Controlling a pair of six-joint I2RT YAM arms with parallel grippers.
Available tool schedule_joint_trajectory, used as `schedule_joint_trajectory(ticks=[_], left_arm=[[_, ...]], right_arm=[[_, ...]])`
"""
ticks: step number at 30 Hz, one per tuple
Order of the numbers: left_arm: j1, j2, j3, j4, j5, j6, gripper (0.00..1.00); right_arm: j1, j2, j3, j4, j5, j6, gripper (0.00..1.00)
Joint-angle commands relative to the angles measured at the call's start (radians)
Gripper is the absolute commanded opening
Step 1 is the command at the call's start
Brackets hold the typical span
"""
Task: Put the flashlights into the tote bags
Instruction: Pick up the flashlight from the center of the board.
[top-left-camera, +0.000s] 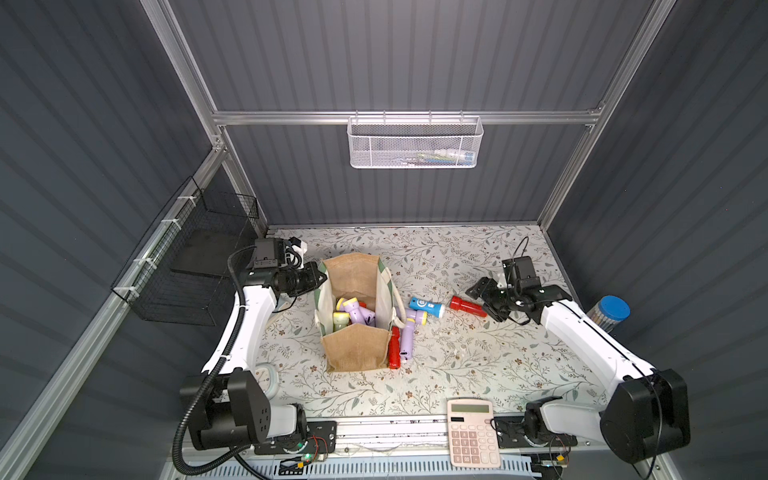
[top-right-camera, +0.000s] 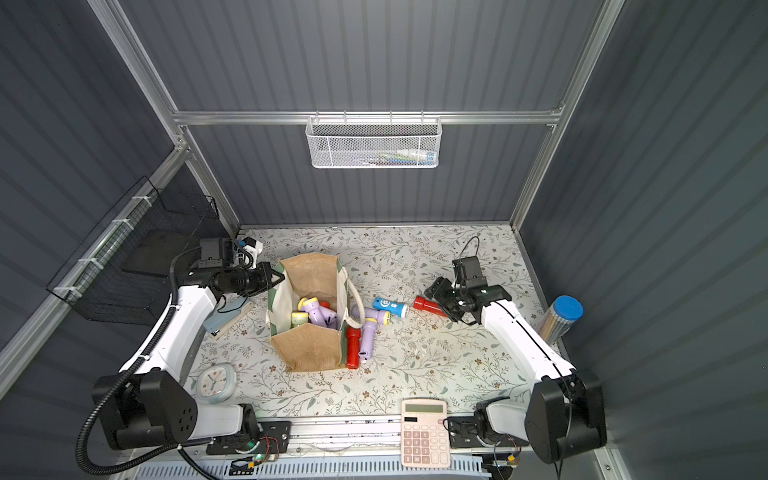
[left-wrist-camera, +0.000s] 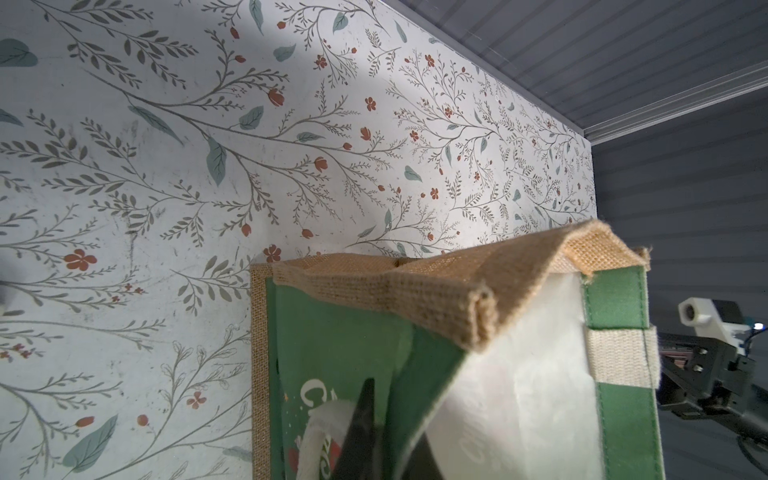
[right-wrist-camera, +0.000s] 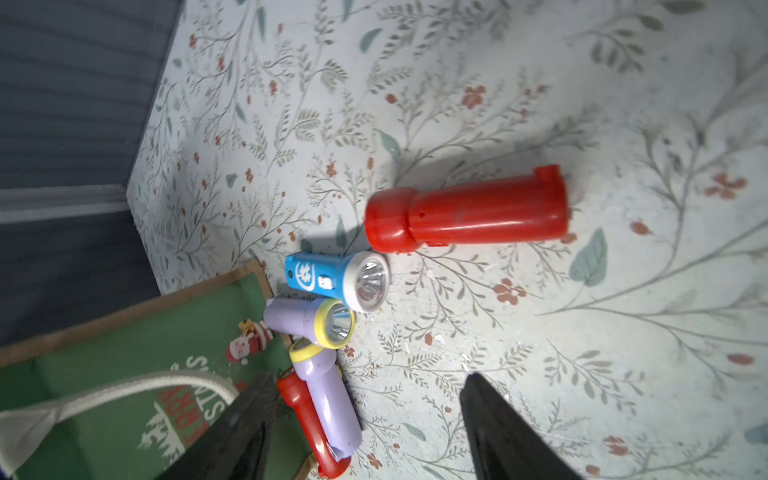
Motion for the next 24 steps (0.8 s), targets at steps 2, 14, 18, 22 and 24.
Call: schedule_joint_trajectory(ticks=[2, 14, 18, 22, 24], left_arm=[[0.0, 0.012, 0.001, -0.027, -0.012, 0.021, 0.03], [0.0, 0.016, 0.004, -0.029, -0.004, 0.023, 0.04], [0.0, 0.012, 0.002, -0.035, -0.032, 0.034, 0.04], [0.0, 0.014, -0.005, -0.033, -0.035, 0.035, 0.04], [0.0, 0.019, 0.0, -0.034, -0.034, 0.035, 0.04]], right_arm=[[-0.016, -0.01, -0.036, 0.035, 0.07, 0.192, 0.73], [-0.035, 0.088, -0.097, 0.113, 0.112, 0.512, 0.71], [-0.02, 0.134, -0.074, 0.104, 0.125, 0.561, 0.68], [-0.014, 0.151, -0.091, 0.1, 0.176, 0.627, 0.69], [-0.014, 0.166, -0.089, 0.113, 0.191, 0.639, 0.69]])
